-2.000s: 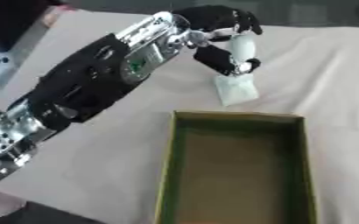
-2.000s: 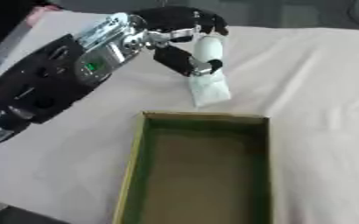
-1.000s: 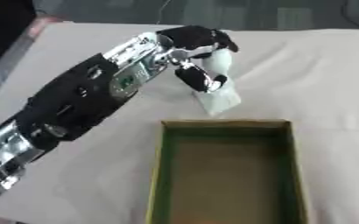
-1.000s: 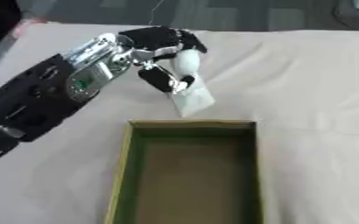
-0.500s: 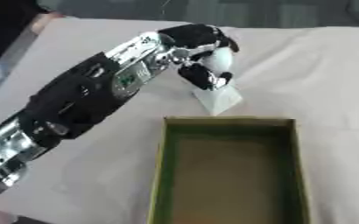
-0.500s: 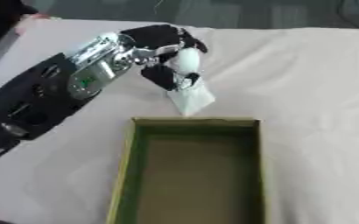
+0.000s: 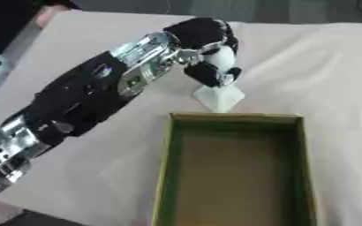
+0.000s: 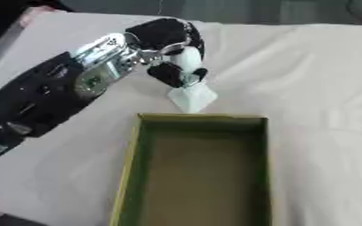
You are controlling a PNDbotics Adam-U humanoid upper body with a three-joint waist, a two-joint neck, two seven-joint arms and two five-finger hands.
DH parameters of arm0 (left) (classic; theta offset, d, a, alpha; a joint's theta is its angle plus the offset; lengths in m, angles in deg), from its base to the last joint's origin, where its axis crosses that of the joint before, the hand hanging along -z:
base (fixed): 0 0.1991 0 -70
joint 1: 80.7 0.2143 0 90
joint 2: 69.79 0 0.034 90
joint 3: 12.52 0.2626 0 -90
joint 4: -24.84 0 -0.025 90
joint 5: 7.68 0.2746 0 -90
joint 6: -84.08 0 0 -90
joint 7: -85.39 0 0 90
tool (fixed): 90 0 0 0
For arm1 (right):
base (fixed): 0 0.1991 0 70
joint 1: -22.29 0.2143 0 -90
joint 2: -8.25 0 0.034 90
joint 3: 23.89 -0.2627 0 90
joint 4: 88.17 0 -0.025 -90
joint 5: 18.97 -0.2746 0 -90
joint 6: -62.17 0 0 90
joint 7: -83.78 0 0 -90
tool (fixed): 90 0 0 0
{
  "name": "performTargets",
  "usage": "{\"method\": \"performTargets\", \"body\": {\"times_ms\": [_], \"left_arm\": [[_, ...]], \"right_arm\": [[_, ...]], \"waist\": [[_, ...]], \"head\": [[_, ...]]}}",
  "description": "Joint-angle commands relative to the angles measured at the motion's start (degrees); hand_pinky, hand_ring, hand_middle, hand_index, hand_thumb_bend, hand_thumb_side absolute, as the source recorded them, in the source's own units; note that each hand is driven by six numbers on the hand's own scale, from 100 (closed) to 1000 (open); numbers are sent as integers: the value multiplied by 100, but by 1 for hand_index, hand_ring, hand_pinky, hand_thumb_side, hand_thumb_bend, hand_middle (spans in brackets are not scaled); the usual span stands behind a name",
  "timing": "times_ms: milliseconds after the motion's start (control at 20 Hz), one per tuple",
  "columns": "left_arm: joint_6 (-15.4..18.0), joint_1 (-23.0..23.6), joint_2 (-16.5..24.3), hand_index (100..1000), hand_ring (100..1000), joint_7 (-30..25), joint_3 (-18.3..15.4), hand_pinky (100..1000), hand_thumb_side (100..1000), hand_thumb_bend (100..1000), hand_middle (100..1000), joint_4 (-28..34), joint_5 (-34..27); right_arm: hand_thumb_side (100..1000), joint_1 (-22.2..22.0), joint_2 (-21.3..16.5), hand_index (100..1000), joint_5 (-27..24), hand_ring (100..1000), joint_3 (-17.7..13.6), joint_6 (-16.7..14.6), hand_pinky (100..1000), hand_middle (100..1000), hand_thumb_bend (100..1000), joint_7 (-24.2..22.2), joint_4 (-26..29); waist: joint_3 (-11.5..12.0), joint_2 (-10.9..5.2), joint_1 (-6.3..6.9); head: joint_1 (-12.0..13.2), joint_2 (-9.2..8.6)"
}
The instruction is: Pick up objects on the table and place them in the box.
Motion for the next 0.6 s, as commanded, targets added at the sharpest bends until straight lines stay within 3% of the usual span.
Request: {"method": "performTargets", "body": {"times_ms": [50,400,600], "left_arm": [[-117,-163,202,131,100,254,-80,100,672,100,100,231,91],[-466,-438,374,132,100,1150,-158,100,665,100,100,849,-97],[-780,-558,444,136,100,1644,-218,100,672,100,100,1309,-807]], "right_arm": [[926,29,-58,377,14,370,-39,3,470,305,100,53,74],[927,-63,-171,377,95,370,-86,-16,470,305,100,99,74],[927,-103,-207,377,127,369,-104,-30,469,305,100,139,74]], "waist": [[40,-126,-8],[201,-225,-33],[255,-277,-37]], "head": [[69,26],[-55,45],[14,44]]}}
